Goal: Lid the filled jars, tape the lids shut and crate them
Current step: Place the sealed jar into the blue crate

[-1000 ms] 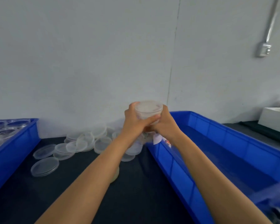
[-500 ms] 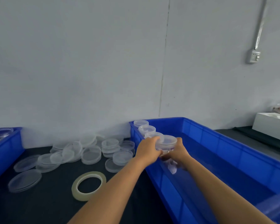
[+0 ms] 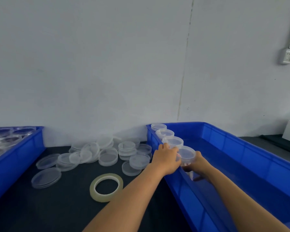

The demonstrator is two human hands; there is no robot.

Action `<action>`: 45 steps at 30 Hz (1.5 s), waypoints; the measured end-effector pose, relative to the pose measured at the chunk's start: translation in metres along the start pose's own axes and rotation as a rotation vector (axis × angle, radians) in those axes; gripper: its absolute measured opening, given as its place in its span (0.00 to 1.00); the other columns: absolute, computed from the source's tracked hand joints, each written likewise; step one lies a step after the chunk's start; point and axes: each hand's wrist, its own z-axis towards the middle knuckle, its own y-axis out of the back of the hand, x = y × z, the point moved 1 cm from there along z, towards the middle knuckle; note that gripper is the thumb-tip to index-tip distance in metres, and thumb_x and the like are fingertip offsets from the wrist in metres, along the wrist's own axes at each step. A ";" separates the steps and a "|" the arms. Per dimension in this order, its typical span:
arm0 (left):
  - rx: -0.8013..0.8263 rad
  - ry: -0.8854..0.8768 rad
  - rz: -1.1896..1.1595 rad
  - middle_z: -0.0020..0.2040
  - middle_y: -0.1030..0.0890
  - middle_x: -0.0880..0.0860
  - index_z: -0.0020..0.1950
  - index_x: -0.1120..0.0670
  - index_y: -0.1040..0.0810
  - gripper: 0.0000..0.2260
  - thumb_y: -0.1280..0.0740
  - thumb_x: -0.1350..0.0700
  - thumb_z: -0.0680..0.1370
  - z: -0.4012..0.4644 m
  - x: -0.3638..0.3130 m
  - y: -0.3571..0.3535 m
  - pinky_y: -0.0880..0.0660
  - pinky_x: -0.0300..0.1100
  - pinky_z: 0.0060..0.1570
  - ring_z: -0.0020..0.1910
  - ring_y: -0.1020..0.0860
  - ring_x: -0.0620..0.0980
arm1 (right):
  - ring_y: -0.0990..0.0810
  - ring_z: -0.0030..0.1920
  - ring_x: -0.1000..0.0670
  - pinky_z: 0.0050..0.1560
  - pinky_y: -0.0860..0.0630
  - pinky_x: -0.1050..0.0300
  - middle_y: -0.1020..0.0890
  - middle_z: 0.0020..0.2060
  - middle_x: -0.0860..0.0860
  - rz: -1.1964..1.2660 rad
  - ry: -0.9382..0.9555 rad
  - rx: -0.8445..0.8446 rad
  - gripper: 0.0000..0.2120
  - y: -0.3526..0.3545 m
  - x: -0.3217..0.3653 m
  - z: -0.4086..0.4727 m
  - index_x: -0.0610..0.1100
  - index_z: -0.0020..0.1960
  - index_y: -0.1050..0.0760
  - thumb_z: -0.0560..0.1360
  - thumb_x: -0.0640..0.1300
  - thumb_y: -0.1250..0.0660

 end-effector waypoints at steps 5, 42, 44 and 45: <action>0.058 0.001 -0.068 0.70 0.33 0.58 0.73 0.49 0.34 0.23 0.38 0.44 0.80 -0.015 0.005 0.009 0.32 0.54 0.63 0.68 0.35 0.59 | 0.35 0.69 0.35 0.66 0.32 0.40 0.41 0.72 0.36 -0.077 0.035 -0.063 0.47 -0.005 0.015 -0.008 0.47 0.78 0.59 0.72 0.38 0.29; -0.223 0.838 0.056 0.64 0.23 0.54 0.68 0.53 0.29 0.17 0.37 0.56 0.79 -0.326 0.315 0.216 0.27 0.48 0.58 0.59 0.24 0.54 | 0.21 0.48 0.48 0.49 0.23 0.53 0.23 0.53 0.47 0.048 0.717 0.476 0.14 -0.371 0.248 -0.199 0.42 0.60 0.26 0.77 0.33 0.40; -0.208 0.834 0.078 0.64 0.23 0.55 0.71 0.52 0.33 0.20 0.38 0.59 0.79 -0.321 0.333 0.216 0.26 0.49 0.55 0.57 0.23 0.55 | 0.24 0.43 0.51 0.47 0.22 0.52 0.24 0.50 0.48 0.022 0.721 0.476 0.15 -0.380 0.255 -0.192 0.42 0.61 0.26 0.76 0.32 0.41; -0.211 0.831 0.080 0.62 0.22 0.56 0.72 0.51 0.35 0.22 0.38 0.61 0.78 -0.318 0.341 0.215 0.25 0.49 0.53 0.55 0.22 0.55 | 0.25 0.43 0.52 0.48 0.23 0.51 0.24 0.50 0.48 0.001 0.730 0.470 0.16 -0.385 0.259 -0.188 0.42 0.62 0.26 0.76 0.32 0.41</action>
